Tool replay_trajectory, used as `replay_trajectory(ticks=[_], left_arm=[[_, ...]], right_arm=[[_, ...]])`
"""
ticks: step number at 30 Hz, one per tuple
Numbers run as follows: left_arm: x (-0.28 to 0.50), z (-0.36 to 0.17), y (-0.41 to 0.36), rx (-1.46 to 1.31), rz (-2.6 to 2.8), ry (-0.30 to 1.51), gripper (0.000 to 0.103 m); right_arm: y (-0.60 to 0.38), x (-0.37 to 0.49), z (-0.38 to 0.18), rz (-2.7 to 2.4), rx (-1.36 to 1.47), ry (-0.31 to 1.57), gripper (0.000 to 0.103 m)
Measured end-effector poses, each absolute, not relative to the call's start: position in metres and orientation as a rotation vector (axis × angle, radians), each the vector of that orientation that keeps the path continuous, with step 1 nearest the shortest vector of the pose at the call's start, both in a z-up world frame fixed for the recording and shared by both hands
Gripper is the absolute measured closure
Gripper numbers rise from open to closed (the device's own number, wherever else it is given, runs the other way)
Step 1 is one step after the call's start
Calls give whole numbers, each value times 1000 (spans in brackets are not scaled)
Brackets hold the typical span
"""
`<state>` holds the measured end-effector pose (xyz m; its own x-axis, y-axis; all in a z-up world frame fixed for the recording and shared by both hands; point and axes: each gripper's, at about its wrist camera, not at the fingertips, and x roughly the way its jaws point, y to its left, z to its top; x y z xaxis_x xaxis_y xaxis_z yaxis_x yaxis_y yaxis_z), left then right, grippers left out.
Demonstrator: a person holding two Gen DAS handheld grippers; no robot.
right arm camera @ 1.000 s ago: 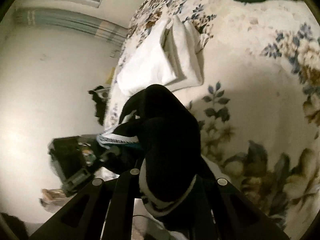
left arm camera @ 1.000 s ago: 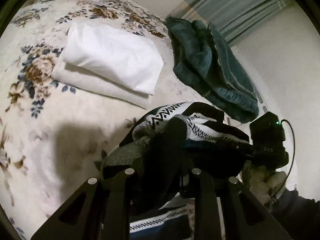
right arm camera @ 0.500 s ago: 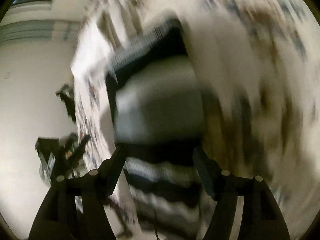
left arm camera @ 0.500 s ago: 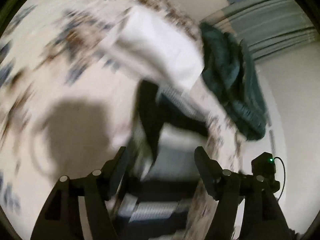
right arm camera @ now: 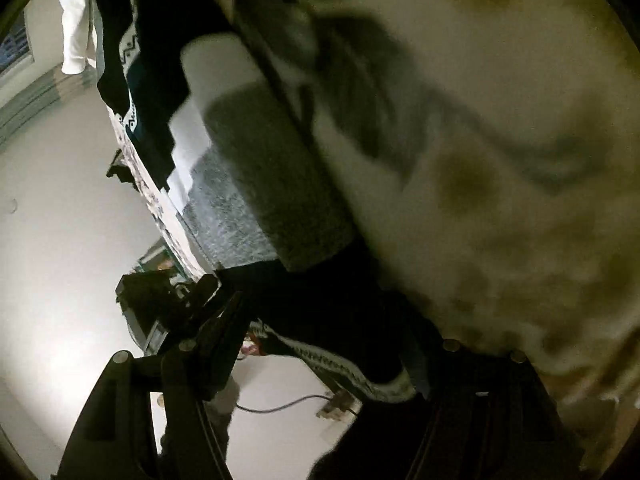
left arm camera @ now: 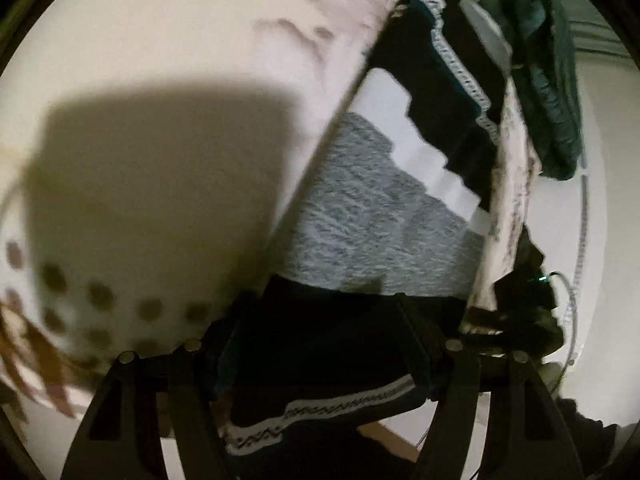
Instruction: Fold small clothes
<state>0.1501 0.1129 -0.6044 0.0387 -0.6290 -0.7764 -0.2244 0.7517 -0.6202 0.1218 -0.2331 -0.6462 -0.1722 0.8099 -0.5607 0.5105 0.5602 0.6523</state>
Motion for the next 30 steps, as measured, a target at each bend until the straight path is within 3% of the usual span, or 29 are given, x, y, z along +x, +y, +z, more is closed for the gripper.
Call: replay_trajectory(ticks=[2,3,4,5,6,11,21,30], left_arm=[[151,-599,103,-714,-377,1494,39],[153,-597,97,-690,-382,1479,62],[153,-594,86,-635,-387,1481,86],[155,-593,82,-608,-378,1486,93],[153,-591,82,-600,-364,1473,94],[139,-572,84,-618,-343,1418,94],[104,-561,80,-656,-405,1502,94],[155,-522,99,-841,-411,1402,94]], right_arm=[[-224,116,-650,394,1090,1817,31],[-219,115,-649,400,1088,1799,32],[-215,115,-647,396,1073,1783,54],[-213,112,-645,384,1049,1782,80],[-210,110,-645,379,1036,1787,92],[-216,89,-630,324,1064,1745,94],[-236,39,-606,342,1074,1803,94],[-237,101,-546,471,1183,1662,92]])
